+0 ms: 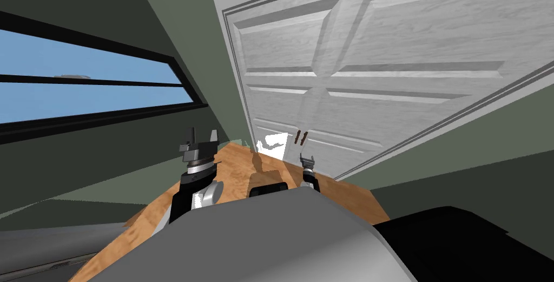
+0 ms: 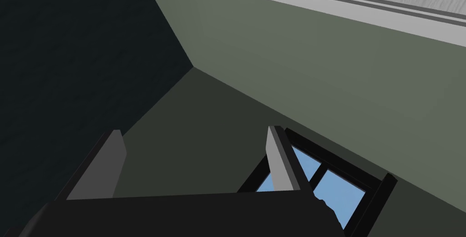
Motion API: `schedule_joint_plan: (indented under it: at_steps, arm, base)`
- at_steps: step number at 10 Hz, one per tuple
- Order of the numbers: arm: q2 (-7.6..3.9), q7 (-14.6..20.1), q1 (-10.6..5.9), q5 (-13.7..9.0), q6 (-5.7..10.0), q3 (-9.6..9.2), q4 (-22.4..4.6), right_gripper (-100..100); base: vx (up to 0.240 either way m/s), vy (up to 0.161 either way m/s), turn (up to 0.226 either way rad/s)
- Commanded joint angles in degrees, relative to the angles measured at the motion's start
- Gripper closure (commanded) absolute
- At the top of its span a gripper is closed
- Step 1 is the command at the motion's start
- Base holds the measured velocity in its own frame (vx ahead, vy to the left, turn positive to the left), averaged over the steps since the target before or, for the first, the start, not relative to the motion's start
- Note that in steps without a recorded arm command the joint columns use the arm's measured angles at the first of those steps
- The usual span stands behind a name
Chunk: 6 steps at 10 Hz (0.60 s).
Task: Pull the door open
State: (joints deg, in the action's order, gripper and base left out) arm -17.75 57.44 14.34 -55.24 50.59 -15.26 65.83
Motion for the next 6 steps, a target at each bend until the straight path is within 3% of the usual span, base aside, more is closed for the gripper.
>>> schedule_joint_plan:
  at_steps: [1,6]
  arm:
    - [-0.35,1.6,-0.31,-1.4,0.87,-0.35,-1.8,-100]
    - [-1.80,6.8,-1.86,-5.7,3.33,-1.29,-7.7,-100]
  base:
    - [0.088,-0.051,0.137]
    - [0.104,-0.069,0.135]
